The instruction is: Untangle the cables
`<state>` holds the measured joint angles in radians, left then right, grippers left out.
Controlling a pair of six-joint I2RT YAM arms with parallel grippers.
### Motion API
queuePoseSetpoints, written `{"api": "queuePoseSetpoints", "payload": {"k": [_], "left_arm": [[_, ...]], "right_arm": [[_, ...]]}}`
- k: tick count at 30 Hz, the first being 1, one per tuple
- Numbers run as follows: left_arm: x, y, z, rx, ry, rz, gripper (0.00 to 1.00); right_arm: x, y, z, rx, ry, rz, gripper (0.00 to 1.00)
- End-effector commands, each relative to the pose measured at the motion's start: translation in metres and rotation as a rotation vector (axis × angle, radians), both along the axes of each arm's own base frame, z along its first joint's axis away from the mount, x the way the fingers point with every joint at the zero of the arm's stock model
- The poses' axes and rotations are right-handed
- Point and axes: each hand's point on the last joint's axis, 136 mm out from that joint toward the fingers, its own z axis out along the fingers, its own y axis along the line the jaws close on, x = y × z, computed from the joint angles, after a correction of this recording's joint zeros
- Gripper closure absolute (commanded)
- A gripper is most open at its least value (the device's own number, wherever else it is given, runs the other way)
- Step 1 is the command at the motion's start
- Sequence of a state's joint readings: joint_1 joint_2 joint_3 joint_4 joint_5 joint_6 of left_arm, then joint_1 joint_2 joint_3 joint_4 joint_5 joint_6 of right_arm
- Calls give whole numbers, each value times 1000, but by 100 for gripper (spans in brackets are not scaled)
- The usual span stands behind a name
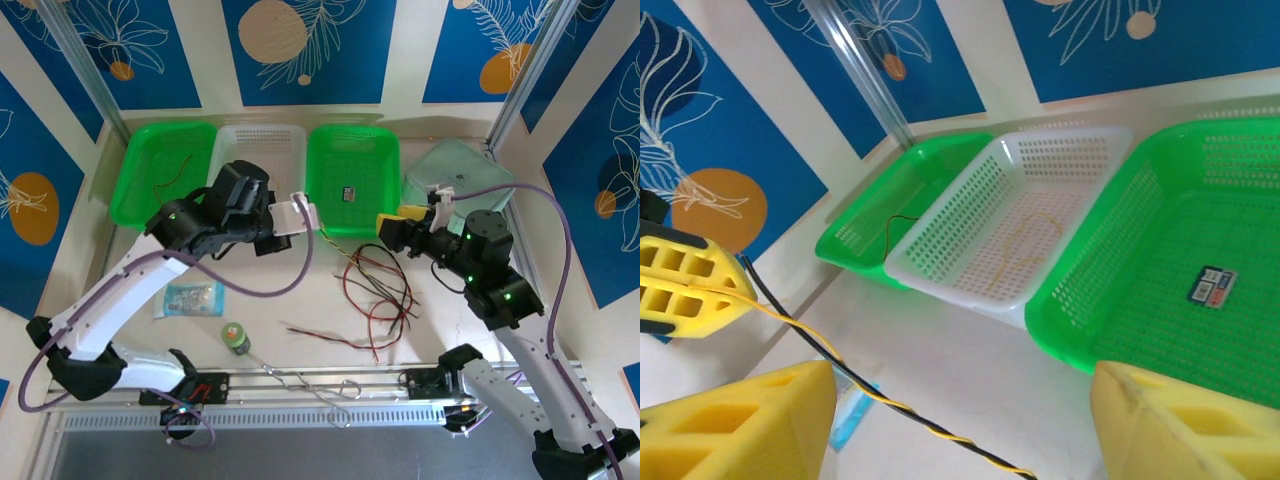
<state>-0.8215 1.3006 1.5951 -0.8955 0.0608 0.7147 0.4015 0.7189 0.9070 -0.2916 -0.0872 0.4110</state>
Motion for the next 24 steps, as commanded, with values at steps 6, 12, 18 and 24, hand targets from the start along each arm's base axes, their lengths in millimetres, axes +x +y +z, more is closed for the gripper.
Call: {"api": "queuePoseSetpoints", "payload": {"k": [6,12,18,24], "left_arm": [[-5,-4,18,137,-281,-273,100],[1,-18,20,87,-279,-278,100],[6,-22,21,87,-155,-212,100],[6,-21,20,85,-97,-179,100]], "right_arm": [[-6,32,24,21,-84,189,37],[-10,58,20,-101,-158,314,44],[-21,80,-7,-358,-580,291,43],[-31,94,-5,-489,-872,215,43]]}}
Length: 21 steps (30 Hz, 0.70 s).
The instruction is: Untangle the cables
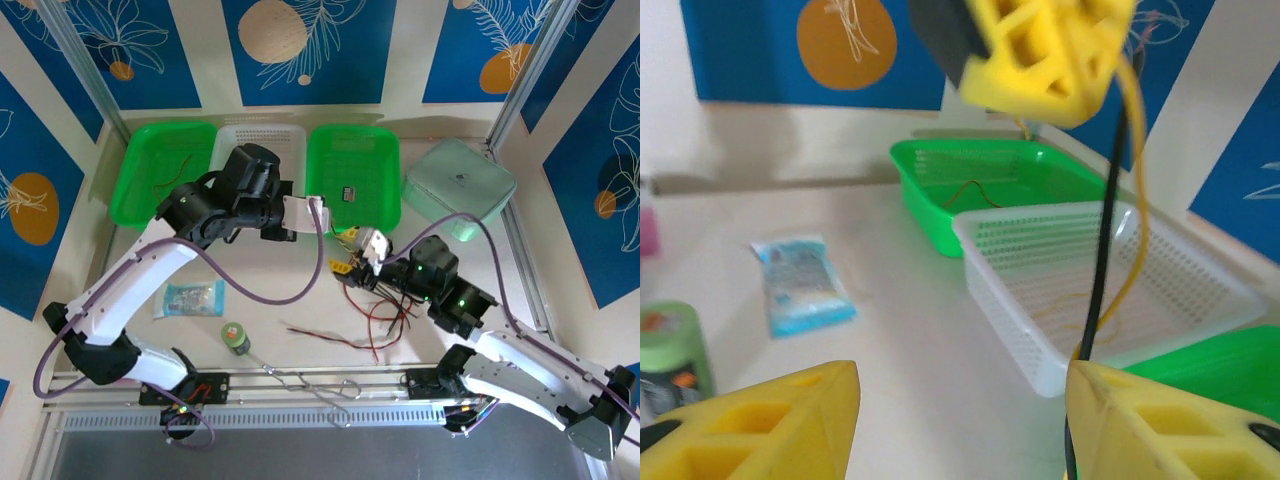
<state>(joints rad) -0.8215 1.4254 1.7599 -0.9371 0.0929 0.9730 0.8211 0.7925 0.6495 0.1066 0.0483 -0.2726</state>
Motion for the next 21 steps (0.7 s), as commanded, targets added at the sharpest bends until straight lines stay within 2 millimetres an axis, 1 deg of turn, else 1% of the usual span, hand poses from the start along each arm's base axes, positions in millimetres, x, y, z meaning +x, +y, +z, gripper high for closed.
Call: {"api": "queuePoseSetpoints", "payload": {"k": [1,4,8,13,17,21], "left_arm": [[-7,2,4,-12,57,18,100],[-7,4,2,-2,81,35,100],[-6,5,-2,16,105,55,100],[-6,0,1,-7,122,51,100],[-9,-4,6,-36,136,38,100],[-10,-4,6,-42,147,42,100]], "right_arm": [[9,-3,47,-10,-333,-102,43],[4,4,54,-29,-393,-95,43],[2,10,63,-27,-414,-86,43],[8,19,62,-56,-392,-57,43],[19,18,63,-43,-353,-56,43],[26,16,66,-32,-339,-70,44]]}}
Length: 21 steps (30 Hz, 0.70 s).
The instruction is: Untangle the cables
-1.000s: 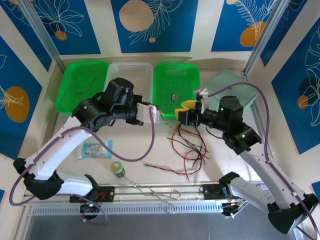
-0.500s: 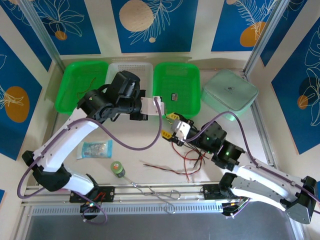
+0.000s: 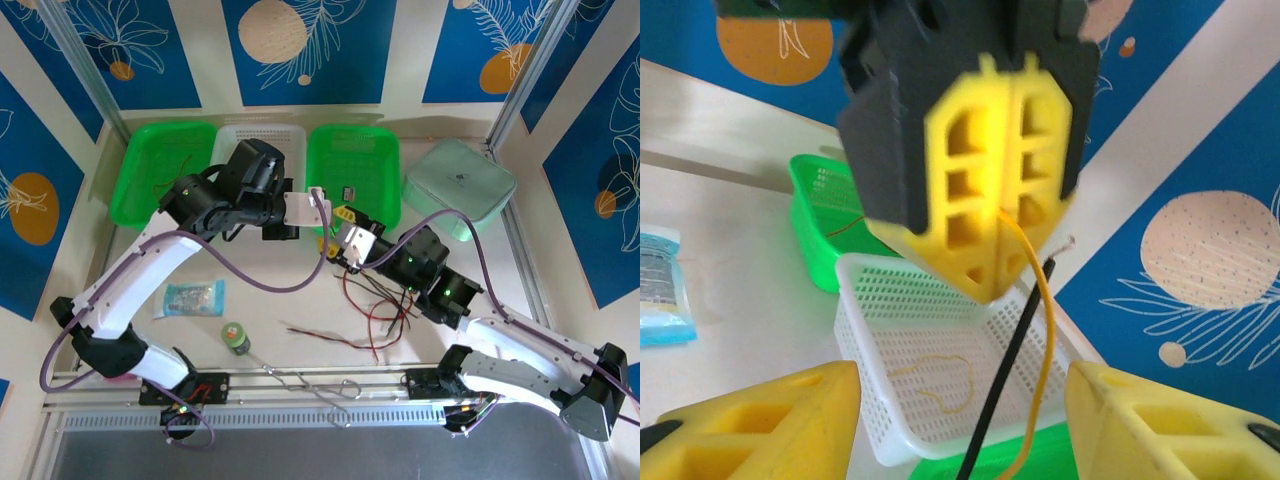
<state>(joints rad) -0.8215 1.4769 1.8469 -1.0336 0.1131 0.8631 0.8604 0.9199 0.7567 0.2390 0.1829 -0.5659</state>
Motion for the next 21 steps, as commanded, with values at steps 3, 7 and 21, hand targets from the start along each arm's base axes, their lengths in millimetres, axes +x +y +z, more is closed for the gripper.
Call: {"api": "queuePoseSetpoints", "payload": {"k": [3,7,21], "left_arm": [[-6,-1,7,-27,25,-3,100],[-5,-1,8,-27,19,-1,100],[-11,-1,1,2,1,-66,100]], "right_arm": [[-2,-1,25,66,-18,23,49],[-3,-2,25,82,1,25,55],[4,-55,49,288,336,95,50]]}}
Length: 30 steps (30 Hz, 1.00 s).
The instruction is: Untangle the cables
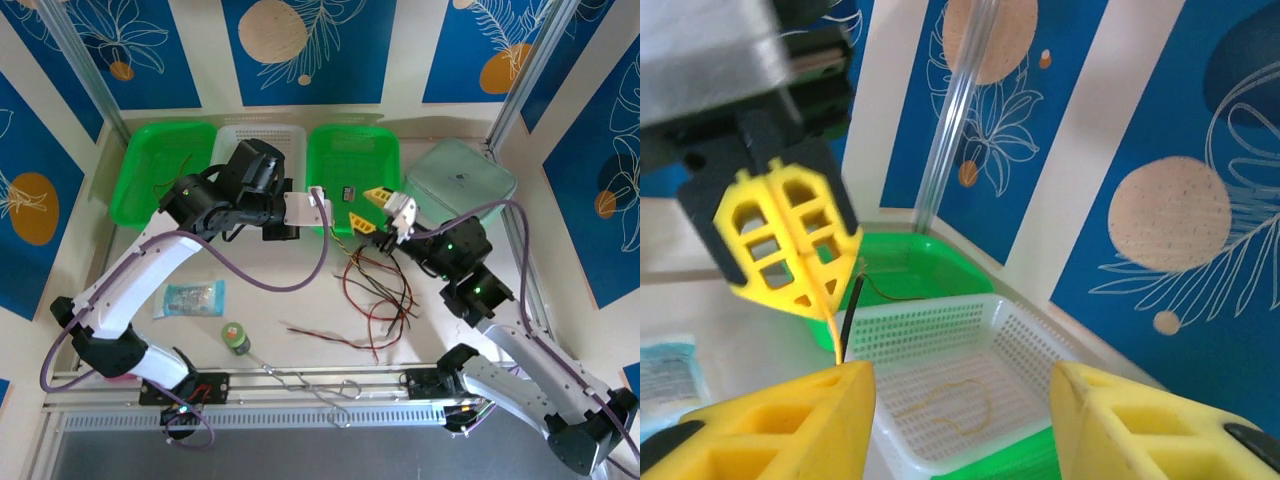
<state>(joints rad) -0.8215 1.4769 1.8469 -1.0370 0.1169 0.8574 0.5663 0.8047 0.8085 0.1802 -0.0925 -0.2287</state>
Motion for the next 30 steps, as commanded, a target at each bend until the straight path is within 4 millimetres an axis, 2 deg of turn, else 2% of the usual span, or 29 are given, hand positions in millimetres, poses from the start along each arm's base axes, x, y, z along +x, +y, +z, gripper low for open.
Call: {"api": "queuePoseSetpoints", "payload": {"k": [1,5,10,16,20,27,30], "left_arm": [[-13,-2,0,9,-18,-96,100],[-16,-7,-4,4,-140,-223,100],[-12,-17,-5,-7,-270,-318,100],[-14,-27,-3,-38,-340,-393,100],[-19,-28,-5,-44,-350,-435,100],[-26,-32,-4,-95,-368,-469,100],[-28,-33,-3,-110,-356,-472,100]], "right_arm": [[-5,4,1,34,188,135,50],[2,1,4,28,375,202,50],[-5,5,8,30,486,276,52],[-11,8,-8,11,620,326,54],[-12,9,-16,41,719,404,59],[-6,18,-21,33,731,453,60],[-10,23,-21,20,727,473,57]]}}
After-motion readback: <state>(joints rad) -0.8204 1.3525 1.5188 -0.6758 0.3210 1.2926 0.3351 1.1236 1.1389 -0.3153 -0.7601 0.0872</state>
